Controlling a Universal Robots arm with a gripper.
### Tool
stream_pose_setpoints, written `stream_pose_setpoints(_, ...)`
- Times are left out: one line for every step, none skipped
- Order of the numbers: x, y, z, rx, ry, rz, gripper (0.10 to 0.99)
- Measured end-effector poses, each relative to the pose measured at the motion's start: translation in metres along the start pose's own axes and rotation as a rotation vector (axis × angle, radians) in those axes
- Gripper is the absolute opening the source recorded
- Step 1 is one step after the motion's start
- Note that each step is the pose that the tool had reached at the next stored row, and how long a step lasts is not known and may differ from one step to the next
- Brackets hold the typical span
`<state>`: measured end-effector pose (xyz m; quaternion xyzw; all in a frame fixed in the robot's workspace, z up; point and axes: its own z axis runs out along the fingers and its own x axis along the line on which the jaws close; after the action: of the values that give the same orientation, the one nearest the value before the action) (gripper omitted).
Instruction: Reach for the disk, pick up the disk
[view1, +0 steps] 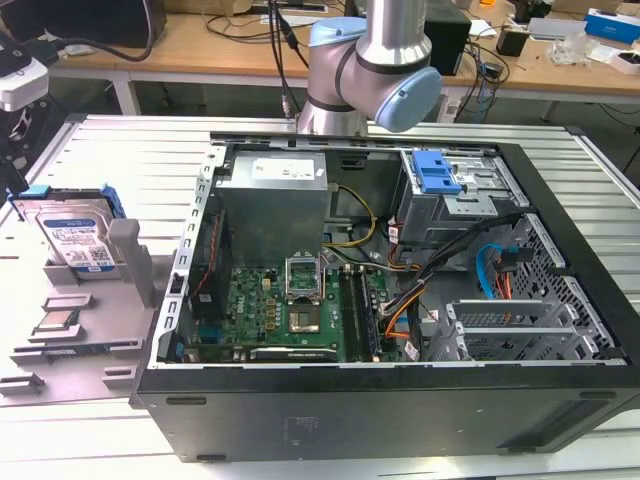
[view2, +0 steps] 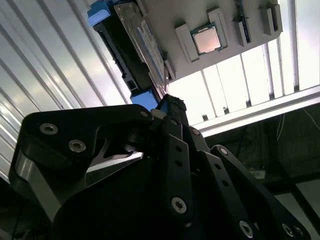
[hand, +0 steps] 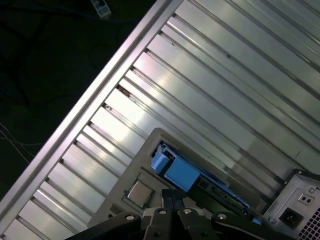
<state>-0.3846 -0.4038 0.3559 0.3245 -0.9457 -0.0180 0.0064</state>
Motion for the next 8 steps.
stream_pose_setpoints(0.0, 0.0, 0.0, 0.0, 0.0003, -0.007, 0.106)
stream_pose_setpoints(0.0, 0.0, 0.0, 0.0, 0.0005, -0.012, 0.106)
stream_pose_setpoints(0.0, 0.0, 0.0, 0.0, 0.0008, -0.022, 0.106)
stream_pose_setpoints(0.0, 0.0, 0.0, 0.0, 0.0011, -0.03, 0.106)
stream_pose_setpoints(0.0, 0.0, 0.0, 0.0, 0.0013, -0.036, 0.106)
stream_pose_setpoints(0.0, 0.0, 0.0, 0.0, 0.0018, -0.049, 0.106)
stream_pose_setpoints(0.0, 0.0, 0.0, 0.0, 0.0022, -0.059, 0.106)
stream_pose_setpoints(0.0, 0.0, 0.0, 0.0, 0.0025, -0.067, 0.106)
